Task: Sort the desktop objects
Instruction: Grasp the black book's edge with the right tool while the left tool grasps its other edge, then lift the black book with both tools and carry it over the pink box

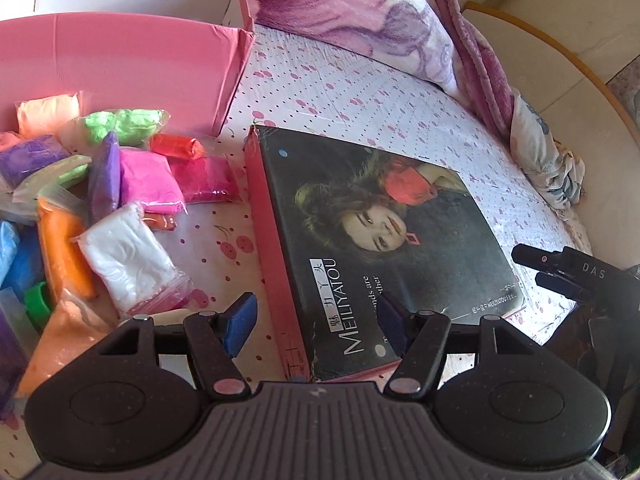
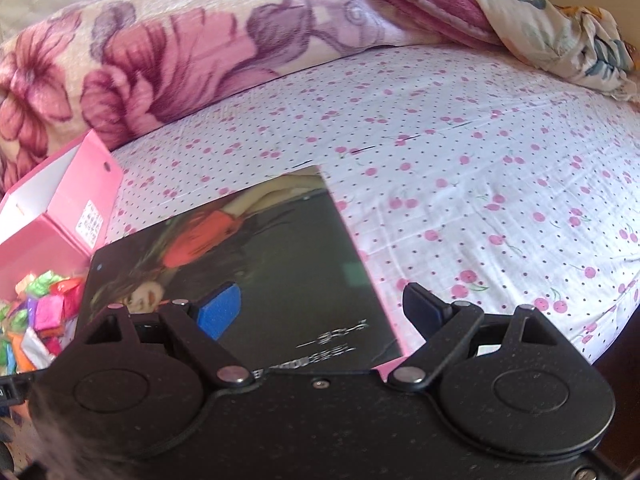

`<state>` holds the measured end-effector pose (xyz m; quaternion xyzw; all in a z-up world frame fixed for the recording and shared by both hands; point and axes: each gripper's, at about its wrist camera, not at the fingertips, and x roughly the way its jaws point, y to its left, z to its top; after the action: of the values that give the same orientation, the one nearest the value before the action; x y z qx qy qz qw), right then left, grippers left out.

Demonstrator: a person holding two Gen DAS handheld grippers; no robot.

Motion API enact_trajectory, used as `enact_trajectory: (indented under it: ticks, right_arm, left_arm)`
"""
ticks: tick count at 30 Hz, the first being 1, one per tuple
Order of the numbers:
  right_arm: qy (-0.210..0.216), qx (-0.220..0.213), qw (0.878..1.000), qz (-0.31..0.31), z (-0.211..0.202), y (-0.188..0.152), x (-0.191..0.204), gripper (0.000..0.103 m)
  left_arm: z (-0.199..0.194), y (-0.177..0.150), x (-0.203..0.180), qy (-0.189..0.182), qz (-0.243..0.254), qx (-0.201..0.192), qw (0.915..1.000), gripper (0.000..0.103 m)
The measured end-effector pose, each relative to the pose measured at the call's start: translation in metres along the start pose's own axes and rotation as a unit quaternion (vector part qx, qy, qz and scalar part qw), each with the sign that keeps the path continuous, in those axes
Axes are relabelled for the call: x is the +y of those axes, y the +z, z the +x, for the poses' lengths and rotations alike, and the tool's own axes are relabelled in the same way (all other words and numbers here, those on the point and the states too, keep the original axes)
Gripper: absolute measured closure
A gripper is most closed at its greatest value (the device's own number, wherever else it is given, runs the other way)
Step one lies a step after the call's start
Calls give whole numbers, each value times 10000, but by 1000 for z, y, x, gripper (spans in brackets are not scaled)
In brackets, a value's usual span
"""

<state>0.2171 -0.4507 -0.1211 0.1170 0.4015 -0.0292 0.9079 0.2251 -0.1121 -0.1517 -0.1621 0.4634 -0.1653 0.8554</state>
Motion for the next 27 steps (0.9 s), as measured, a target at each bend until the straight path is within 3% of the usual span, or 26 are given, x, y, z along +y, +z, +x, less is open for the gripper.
enact_trajectory:
  ticks: [9,13,21,27]
  right_arm:
    - [130,199,9993,285,31,-10,-23,14]
    - [533,260,9966,572,38,-17,-30,12]
    - [808,498,9954,100,20,-21,-24,11]
    - [886,344,9955,-6,-13,-15,-13,11]
  left_arm:
    - [18,2,-5,16,52,9,10000,38]
    - [24,6,-8,-45,132,94,9999,37]
    - [17,11,-12,-167,350,266,9989,35]
    - [-9,15,-22,-472,439,145,9978,32]
